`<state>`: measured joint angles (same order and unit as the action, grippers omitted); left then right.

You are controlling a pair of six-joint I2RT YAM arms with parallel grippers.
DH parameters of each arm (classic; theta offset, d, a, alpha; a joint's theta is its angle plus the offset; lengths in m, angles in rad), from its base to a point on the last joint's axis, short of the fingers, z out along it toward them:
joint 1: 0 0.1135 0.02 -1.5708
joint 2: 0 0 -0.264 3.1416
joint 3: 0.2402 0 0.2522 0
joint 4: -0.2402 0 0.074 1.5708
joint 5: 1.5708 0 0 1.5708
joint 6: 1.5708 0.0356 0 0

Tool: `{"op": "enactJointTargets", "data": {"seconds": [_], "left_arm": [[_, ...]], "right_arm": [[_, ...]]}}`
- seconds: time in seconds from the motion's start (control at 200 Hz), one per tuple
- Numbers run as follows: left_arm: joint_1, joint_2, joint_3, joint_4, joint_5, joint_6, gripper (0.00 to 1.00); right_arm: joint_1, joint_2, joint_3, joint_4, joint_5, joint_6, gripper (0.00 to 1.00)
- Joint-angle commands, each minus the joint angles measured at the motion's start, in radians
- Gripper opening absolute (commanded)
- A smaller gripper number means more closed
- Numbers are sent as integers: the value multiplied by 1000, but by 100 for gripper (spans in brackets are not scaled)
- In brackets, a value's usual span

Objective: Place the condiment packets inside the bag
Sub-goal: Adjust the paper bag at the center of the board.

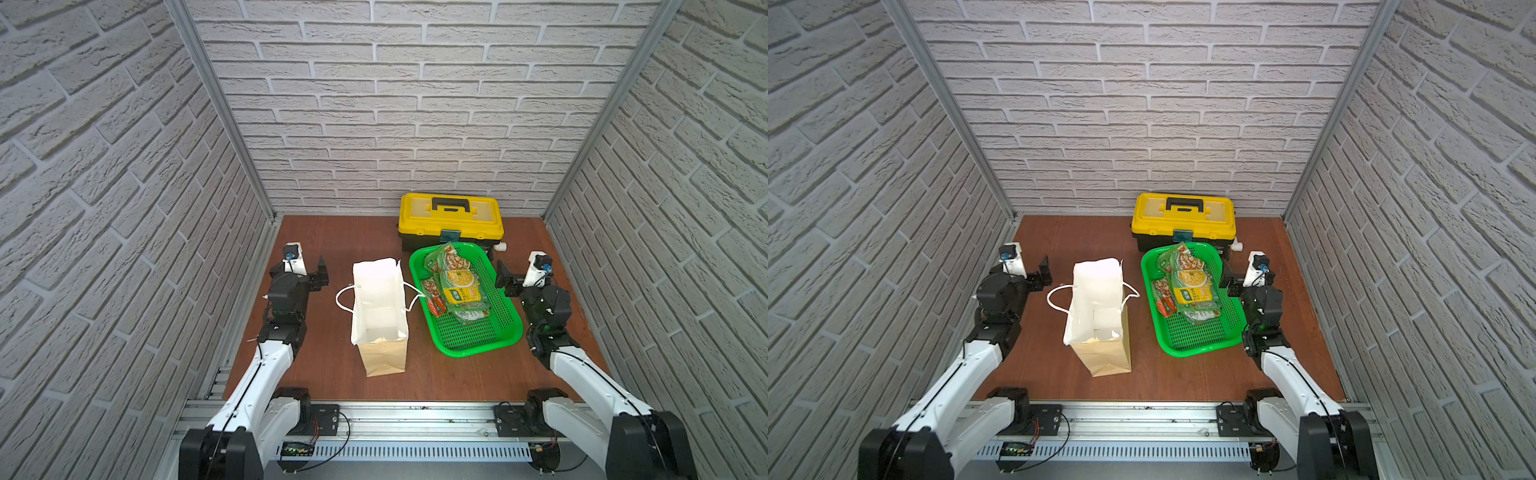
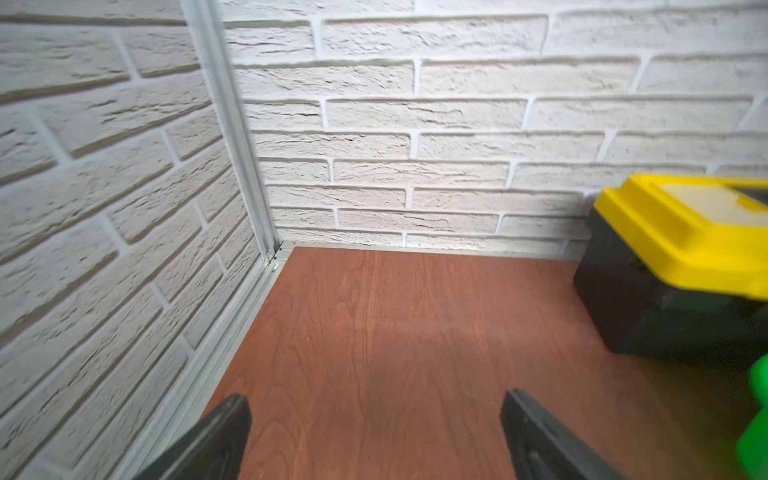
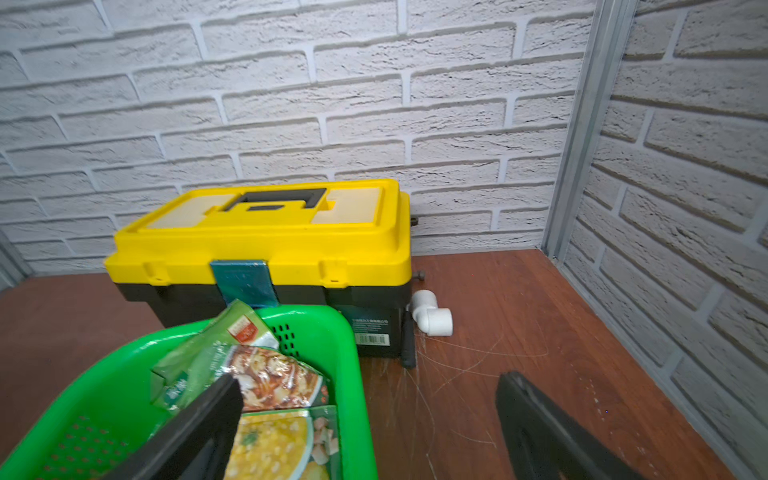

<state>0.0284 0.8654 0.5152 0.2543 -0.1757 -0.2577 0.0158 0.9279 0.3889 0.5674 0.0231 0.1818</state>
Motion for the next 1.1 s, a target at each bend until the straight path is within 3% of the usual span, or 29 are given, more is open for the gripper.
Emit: {"op": "enactJointTargets", "data": {"seconds": [0.0, 0.12, 0.275, 0.405, 0.56, 0.69, 0.81, 0.97, 1.09], "left_arm": [[-3, -102, 75, -310, -77, -267, 98], [-3, -204, 163, -460, 51, -344, 98], [-3, -333, 275, -585, 215, -338, 98], [-1, -439, 333, -604, 315, -380, 98], [-1, -514, 387, -685, 324, -582, 98], [-1, -463, 496, -719, 468, -578, 98], [-1, -377, 613, -786, 613, -577, 98], [0, -358, 715, -880, 638, -524, 96], [0, -307, 774, -980, 638, -471, 91]], "right_arm": [[6, -112, 84, -266, -97, 164, 99], [5, -231, 182, -503, -188, 263, 99], [4, -324, 280, -692, -313, 328, 99], [4, -389, 290, -683, -477, 403, 99], [4, -444, 299, -630, -556, 519, 99], [10, -373, 357, -543, -702, 615, 99], [29, -323, 450, -561, -736, 626, 98], [84, -256, 608, -639, -742, 596, 94], [195, -170, 718, -709, -707, 541, 92]]}}
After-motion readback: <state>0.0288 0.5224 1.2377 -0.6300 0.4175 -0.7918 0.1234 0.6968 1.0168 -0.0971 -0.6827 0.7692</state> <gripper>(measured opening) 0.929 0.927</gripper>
